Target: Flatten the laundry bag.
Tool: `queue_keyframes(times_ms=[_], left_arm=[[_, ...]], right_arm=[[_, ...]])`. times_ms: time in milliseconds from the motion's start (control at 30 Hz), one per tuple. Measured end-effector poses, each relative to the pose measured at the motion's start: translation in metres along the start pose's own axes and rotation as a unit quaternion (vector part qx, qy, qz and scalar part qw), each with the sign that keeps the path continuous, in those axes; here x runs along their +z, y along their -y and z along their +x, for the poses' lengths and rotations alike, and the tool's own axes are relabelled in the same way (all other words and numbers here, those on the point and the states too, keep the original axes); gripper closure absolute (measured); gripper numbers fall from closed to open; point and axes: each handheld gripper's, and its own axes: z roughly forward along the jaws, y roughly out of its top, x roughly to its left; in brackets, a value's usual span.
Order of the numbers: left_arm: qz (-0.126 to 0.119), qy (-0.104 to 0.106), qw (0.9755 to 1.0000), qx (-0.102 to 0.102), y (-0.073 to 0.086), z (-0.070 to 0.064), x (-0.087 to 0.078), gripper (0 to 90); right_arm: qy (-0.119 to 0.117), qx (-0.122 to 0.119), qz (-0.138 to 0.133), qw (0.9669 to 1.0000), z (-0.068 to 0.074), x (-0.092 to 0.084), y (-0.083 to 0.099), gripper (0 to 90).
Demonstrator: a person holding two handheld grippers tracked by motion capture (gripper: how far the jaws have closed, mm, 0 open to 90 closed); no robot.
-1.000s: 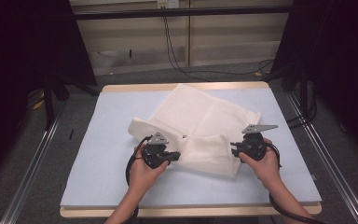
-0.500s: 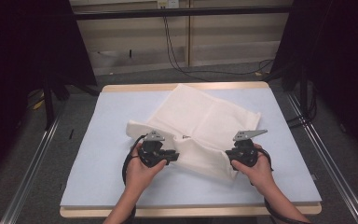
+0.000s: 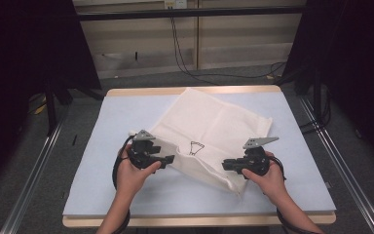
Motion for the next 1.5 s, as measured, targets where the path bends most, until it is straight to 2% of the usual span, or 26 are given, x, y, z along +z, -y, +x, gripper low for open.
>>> queue_keyframes(times_ms=[100, 267, 300, 367, 533, 567, 733, 800, 867, 967, 1000, 1033, 1100, 1167, 1233, 1267, 1400, 1467, 1500], left_arm=[[0.007, 0.001, 0.9998, -0.017, 0.003, 0.011, -0.007, 25.8], [0.006, -0.008, 0.9995, -0.029, 0.007, 0.023, -0.012, 16.4], [0.013, -0.007, 0.9996, -0.025, 0.008, 0.026, -0.014, 16.4], [0.009, -0.012, 0.9993, -0.034, 0.01, 0.029, -0.017, 14.6], [0.002, -0.02, 0.9993, -0.032, 0.011, 0.033, -0.023, 10.6], [0.007, -0.024, 0.9994, -0.023, 0.012, 0.037, -0.028, 10.3], [0.014, -0.029, 0.9992, -0.023, 0.014, 0.044, -0.034, 9.8], [0.006, -0.036, 0.9989, -0.031, 0.015, 0.048, -0.039, 9.8], [0.007, -0.04, 0.9988, -0.028, 0.015, 0.049, -0.041, 9.8], [-0.003, -0.046, 0.9983, -0.034, 0.014, 0.053, -0.047, 9.0], [-0.005, -0.054, 0.998, -0.032, 0.014, 0.057, -0.052, 8.9], [-0.012, -0.056, 0.9976, -0.038, 0.015, 0.058, -0.053, 8.2], [-0.014, -0.058, 0.9976, -0.036, 0.016, 0.062, -0.055, 8.0], [-0.013, -0.057, 0.9975, -0.04, 0.016, 0.062, -0.055, 8.1], [-0.002, -0.053, 0.9982, -0.028, 0.016, 0.063, -0.054, 8.1], [-0.002, -0.053, 0.9982, -0.028, 0.016, 0.063, -0.054, 8.1], [-0.011, -0.054, 0.9979, -0.032, 0.015, 0.062, -0.052, 8.1], [-0.009, -0.052, 0.9982, -0.027, 0.015, 0.063, -0.051, 8.1], [-0.014, -0.052, 0.9981, -0.031, 0.015, 0.063, -0.05, 8.1]], right_arm=[[0.006, 0.006, 0.0, 1.0, -0.003, -0.001, 0.0, 76.9], [0.013, 0.005, 0.001, 0.9999, -0.005, -0.002, -0.001, 74.8], [0.016, 0.004, 0.001, 0.9999, -0.005, -0.002, -0.001, 73.3], [0.027, 0.001, 0.005, 0.9996, -0.006, -0.002, 0.0, 68.3], [0.04, -0.004, 0.005, 0.9992, -0.009, -0.003, 0.002, 62.3], [0.041, -0.006, 0.005, 0.9991, -0.01, -0.004, 0.002, 61.0], [0.05, -0.001, 0.008, 0.9987, -0.012, -0.007, 0.005, 58.3], [0.056, 0.0, 0.008, 0.9984, -0.014, -0.008, 0.006, 56.1], [0.06, -0.005, 0.009, 0.9981, -0.014, -0.009, 0.006, 55.0], [0.074, -0.007, 0.014, 0.9971, -0.015, -0.01, 0.007, 52.9], [0.081, -0.006, 0.016, 0.9966, -0.015, -0.01, 0.007, 52.2], [0.084, -0.006, 0.016, 0.9963, -0.015, -0.011, 0.008, 50.9], [0.085, 0.0, 0.017, 0.9962, -0.016, -0.012, 0.008, 47.6], [0.087, -0.002, 0.016, 0.996, -0.018, -0.014, 0.009, 45.4], [0.102, -0.003, 0.02, 0.9945, -0.019, -0.018, 0.009, 43.3], [0.102, -0.003, 0.02, 0.9945, -0.019, -0.018, 0.009, 43.3], [0.126, -0.008, 0.033, 0.9914, -0.022, -0.024, 0.012, 41.1], [0.13, -0.014, 0.042, 0.9906, -0.023, -0.025, 0.014, 42.5], [0.13, -0.015, 0.044, 0.9904, -0.023, -0.024, 0.015, 45.9]])
